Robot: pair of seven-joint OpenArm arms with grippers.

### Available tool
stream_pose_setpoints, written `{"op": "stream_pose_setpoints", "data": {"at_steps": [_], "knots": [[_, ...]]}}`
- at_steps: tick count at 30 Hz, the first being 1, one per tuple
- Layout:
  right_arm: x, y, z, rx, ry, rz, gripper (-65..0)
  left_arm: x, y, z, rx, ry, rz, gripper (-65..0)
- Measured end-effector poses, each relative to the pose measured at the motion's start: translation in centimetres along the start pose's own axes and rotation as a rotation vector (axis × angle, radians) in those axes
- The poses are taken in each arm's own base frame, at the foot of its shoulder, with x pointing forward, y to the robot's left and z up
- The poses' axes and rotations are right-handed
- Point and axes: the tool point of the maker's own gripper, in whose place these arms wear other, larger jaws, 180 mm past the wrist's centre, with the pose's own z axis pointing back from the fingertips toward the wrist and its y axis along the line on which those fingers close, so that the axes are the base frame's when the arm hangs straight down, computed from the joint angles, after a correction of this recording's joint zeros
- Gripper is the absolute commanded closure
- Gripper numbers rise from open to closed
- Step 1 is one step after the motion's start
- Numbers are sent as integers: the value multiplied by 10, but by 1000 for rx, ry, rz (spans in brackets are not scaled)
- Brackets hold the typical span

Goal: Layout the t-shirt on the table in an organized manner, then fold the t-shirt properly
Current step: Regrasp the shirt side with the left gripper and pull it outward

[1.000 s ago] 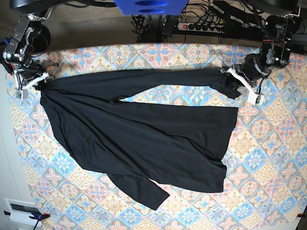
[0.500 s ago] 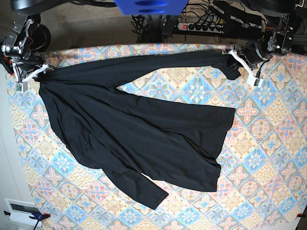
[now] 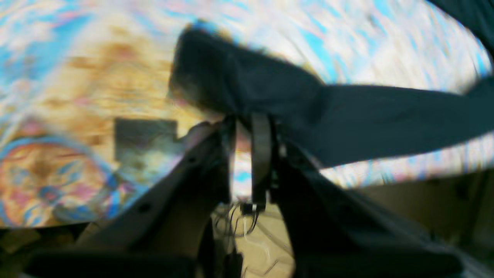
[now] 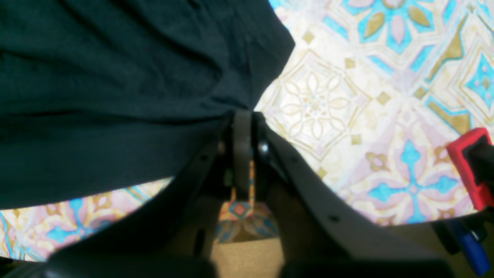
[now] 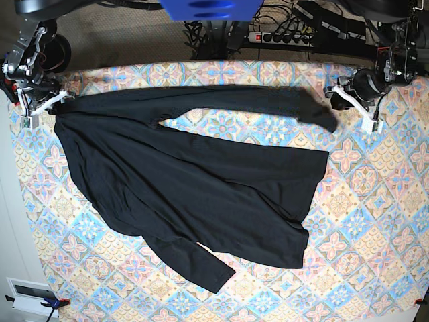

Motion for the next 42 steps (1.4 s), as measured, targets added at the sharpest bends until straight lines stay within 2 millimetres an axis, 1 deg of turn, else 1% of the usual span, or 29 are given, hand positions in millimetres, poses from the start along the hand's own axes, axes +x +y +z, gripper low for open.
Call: {"op": "stream_pose_setpoints", "data": {"at_steps": [3,4,5,7,9,11,12,15,17,19,21,22,24,26,28,31,33,35,37,38,40,42], "knots": [[0,-1,0,-4,-1,-2,0,2,-1,0,-4,-7,5,-94],[1,-1,0,-4,0,-1,0,8,-2,-1,-8,-26,8,-94],[1,-1,0,-4,-3,-1,0,20,-5,-2,-15,-62,13,-94],[2,-1,0,-4,-3,0,0,51,-14,-2,-42,-159,13,-94],[2,-1,0,-4,-3,-1,0,70,-22,-1,-63,-194,4,-94],[2,-1,0,-4,-3,-1,0,81,-26,-3,-74,-199,6,-95],[1,-1,0,-4,-2,-1,0,86,-24,-8,-77,-207,33,-98],[1,-2,0,-5,0,0,0,98,-11,-30,-59,-183,102,-99],[2,-2,0,-7,-4,-1,0,98,0,-48,-34,-143,134,-99],[1,-1,0,-6,-1,-3,0,88,6,-65,-3,-82,129,-104],[1,-1,0,-5,-1,-3,0,82,8,-78,5,-48,139,-140],[0,-1,0,-6,0,-2,0,80,8,-81,8,-39,144,-168],[0,-1,0,-7,1,-4,0,83,10,-81,11,-48,145,-227],[1,-1,0,-5,-2,-3,0,88,11,-80,14,-64,144,-277],[1,-1,0,-5,-1,-2,0,89,14,-79,22,-64,145,-315],[1,-1,0,-5,-1,-1,0,88,23,-88,32,-87,186,-342],[-1,1,-1,-2,-2,-10,0,81,33,-96,52,-82,220,-343],[-4,5,-2,4,1,-20,0,82,35,-99,50,-88,230,-343],[-6,7,-2,11,3,-21,0,88,27,-106,56,-97,192,-343],[-6,6,-2,10,5,-21,0,89,20,-109,48,-90,174,-343],[-4,5,-2,5,1,-23,0,87,4,-116,7,-75,157,-343],[-4,5,-2,5,0,-23,0,87,-3,-118,-6,-81,139,-342]]}}
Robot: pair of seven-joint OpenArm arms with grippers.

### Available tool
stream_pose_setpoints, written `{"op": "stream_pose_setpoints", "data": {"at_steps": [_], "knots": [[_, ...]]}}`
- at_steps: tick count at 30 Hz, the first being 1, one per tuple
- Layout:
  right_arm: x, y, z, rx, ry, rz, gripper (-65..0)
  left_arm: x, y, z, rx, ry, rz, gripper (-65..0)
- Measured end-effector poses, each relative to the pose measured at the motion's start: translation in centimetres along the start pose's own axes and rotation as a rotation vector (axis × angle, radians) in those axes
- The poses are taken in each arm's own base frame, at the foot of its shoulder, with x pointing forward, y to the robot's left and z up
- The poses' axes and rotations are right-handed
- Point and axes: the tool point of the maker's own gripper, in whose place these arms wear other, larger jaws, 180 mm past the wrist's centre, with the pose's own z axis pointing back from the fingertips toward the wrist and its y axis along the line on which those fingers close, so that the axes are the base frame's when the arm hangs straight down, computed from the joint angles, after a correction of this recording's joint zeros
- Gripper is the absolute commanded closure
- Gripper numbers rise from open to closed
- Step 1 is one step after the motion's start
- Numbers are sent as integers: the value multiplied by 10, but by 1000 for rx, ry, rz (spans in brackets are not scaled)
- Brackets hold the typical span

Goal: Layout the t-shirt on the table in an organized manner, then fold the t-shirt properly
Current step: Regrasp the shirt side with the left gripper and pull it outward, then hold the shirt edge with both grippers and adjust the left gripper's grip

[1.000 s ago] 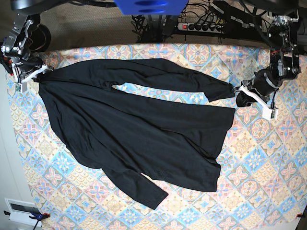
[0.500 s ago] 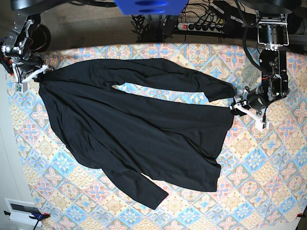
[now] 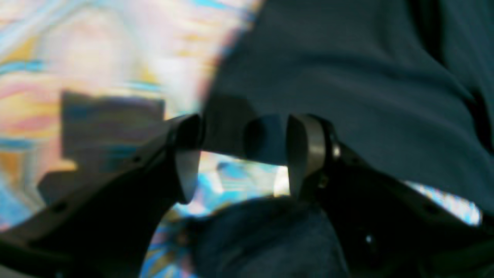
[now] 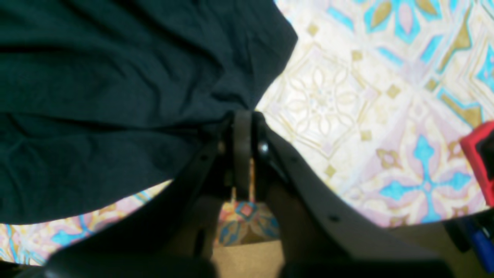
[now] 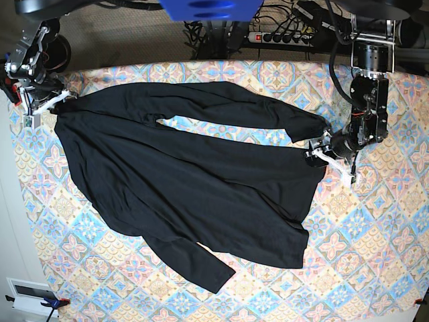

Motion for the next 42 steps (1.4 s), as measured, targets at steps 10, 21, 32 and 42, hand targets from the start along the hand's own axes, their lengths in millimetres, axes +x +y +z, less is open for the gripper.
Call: {"op": "stream_pose_setpoints", "data": {"at_steps": [10,21,32,42], "knots": [[-1,0,0,-1,2,1,0,-11,9,2,10,7,-28,0],[-1,3,0,12,-1,-1,0,-27,93,52,153,-39,78,0],[-10,3,1,12,42,-1,0,-50,97,69,158,-32,55,0],[-10,3,1,11,42,-1,0,-72,95,79,159,-5,40,0]]}}
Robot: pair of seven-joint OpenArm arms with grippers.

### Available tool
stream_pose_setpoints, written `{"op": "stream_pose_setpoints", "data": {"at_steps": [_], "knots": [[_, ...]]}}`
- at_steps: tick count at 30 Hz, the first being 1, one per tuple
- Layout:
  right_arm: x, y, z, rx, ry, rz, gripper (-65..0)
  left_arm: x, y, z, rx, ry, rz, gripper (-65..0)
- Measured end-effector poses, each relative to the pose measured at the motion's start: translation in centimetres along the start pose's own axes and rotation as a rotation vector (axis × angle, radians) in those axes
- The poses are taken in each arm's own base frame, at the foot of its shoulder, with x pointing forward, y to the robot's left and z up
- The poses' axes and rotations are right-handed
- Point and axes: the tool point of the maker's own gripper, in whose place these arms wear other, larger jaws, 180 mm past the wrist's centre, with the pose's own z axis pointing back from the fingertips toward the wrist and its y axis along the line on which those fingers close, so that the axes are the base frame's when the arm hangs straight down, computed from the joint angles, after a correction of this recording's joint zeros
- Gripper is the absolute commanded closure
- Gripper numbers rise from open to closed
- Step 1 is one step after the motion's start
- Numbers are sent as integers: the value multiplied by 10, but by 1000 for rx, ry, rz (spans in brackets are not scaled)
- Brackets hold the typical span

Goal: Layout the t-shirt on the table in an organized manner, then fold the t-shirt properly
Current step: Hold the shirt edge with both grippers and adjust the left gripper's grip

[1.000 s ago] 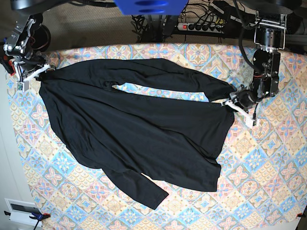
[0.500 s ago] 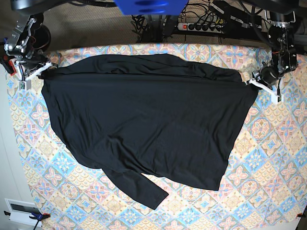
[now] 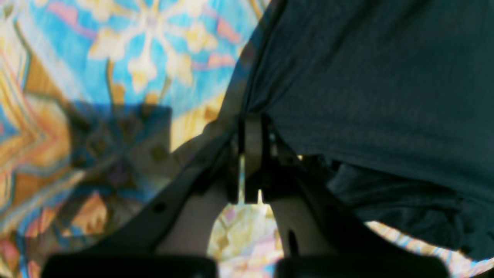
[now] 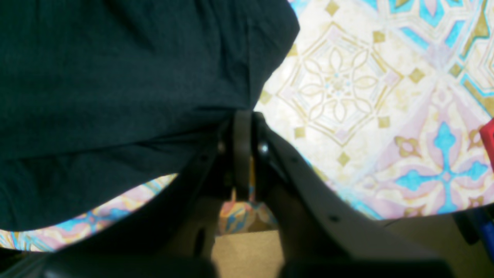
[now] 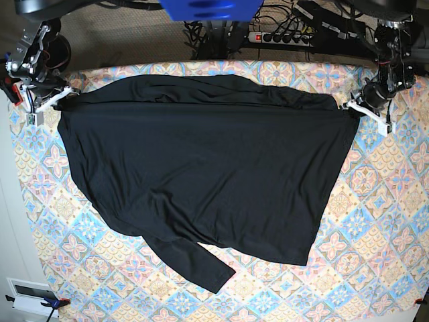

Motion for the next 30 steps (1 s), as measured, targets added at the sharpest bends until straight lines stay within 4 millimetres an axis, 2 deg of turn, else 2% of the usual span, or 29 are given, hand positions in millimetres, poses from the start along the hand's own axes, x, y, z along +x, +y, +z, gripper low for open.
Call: {"op": "stream_pose_setpoints", "data": {"at_steps": [4,6,10,13,16,18,21,24,27,30], "knots": [[1,0,0,1,-3,-1,0,-2,-10,5,-19,-5,28,-1],[2,0,0,0,-3,0,0,8,-9,10,-15,-42,40,-14],[2,0,0,0,-4,0,0,14,-14,21,-16,-11,5,-114],[3,0,0,0,-6,0,0,29,-20,34,-25,-49,-19,-205],[1,-1,0,-4,0,2,0,12,-27,41,-33,42,-50,-295],[2,0,0,-2,-4,2,0,5,-37,47,-52,63,-77,-327],[2,-1,0,-4,-3,4,0,-8,-44,57,-66,79,-113,-335],[2,-1,0,-4,-3,3,0,-20,-49,60,-97,112,-90,-335],[4,-1,0,-4,-8,4,0,-20,-56,58,-127,111,-78,-335],[3,-1,0,-3,-8,4,0,-32,-85,46,-193,151,-99,-335]]}}
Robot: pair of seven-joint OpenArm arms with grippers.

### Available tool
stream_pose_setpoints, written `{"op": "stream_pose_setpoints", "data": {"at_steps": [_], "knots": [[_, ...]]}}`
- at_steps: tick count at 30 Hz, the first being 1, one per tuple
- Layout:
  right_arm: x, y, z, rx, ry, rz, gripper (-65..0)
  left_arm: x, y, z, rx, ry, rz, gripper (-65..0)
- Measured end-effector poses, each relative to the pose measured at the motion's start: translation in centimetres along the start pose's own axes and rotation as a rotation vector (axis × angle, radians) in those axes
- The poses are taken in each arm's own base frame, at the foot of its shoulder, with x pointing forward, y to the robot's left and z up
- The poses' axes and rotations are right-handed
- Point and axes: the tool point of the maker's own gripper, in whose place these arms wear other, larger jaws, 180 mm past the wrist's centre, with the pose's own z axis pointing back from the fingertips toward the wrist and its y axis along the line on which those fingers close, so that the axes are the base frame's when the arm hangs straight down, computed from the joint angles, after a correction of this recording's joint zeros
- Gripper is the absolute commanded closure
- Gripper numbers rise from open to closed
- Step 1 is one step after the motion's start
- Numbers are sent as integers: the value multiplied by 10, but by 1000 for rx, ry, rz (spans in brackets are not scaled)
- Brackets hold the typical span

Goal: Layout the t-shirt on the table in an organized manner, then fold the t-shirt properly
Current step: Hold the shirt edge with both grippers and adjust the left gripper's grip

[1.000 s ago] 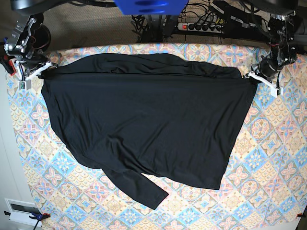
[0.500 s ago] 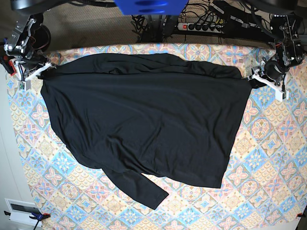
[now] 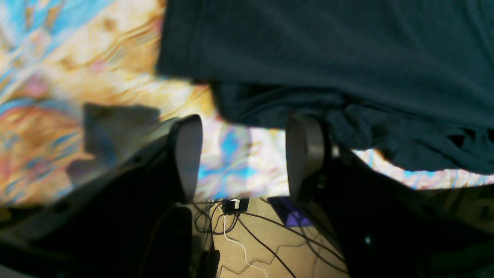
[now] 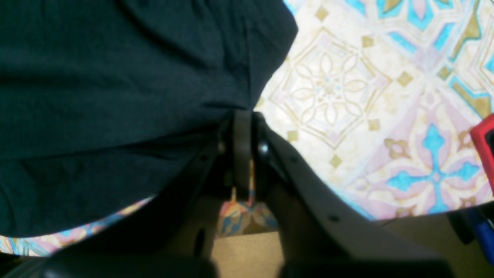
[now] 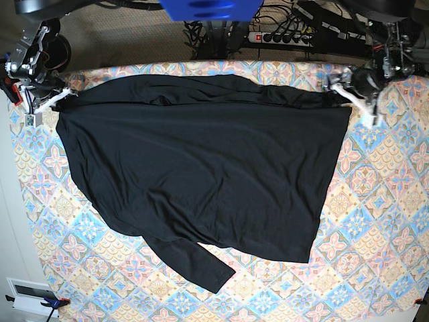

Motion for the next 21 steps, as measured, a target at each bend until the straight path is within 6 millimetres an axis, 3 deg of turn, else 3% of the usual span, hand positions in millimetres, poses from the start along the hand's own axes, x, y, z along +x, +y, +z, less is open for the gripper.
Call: {"op": "stream_pose_setpoints", "data": {"at_steps": [2,8,16,21], "knots": [[0,0,0,0,0,0,0,-6,-15,-12,-45,28,-18,-335],[0,0,0,1,0,0,0,-19,2,-33,49,71,-23,-335],[-1,-1,0,-2,3,-4,0,-11,1,-24,70,40,-57,-335],[-1,-1,0,-3,4,-3,0,-6,19,-12,117,10,-30,-335]]}}
